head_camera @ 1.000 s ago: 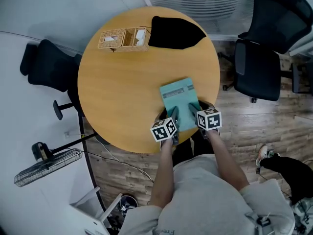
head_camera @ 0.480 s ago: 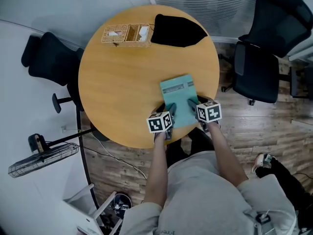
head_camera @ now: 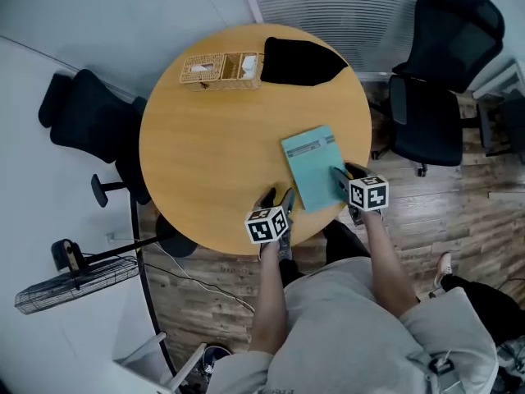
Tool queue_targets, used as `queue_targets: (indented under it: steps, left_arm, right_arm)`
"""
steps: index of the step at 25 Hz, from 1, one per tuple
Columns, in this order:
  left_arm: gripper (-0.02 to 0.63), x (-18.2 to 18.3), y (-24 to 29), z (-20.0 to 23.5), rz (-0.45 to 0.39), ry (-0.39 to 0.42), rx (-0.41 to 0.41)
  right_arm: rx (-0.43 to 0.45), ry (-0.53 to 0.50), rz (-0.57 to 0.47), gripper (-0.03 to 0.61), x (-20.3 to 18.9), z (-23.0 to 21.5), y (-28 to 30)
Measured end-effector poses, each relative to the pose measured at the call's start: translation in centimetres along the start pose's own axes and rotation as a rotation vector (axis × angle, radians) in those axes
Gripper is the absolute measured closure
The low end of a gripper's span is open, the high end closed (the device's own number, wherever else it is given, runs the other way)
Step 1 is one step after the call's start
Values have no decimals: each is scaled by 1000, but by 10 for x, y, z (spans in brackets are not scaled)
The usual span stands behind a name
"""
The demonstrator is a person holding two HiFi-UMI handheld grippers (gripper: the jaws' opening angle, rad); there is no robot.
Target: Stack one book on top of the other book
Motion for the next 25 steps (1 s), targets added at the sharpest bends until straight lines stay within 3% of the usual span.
queue_targets:
  steps: [7, 18, 25]
  left_arm:
    - [359, -12, -54, 18, -19, 107, -102]
    - [359, -37, -135, 17, -46, 332, -248]
    - [360, -51, -163, 12, -55, 392, -304]
  right_arm:
    - [-100, 38, -126, 390, -28, 56, -35]
    - [-227, 100, -299, 390, -111, 141, -108]
    - [-286, 98, -343, 390, -135, 168, -137]
Point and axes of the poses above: the fingertips, and each gripper's own axes: y forward along the fingers, z to its left, x out of its top, the point moved 3 cm from there along -y, backward along the fingers, and after that the axes turned 1 degree about -z, right-handed, at the moved point
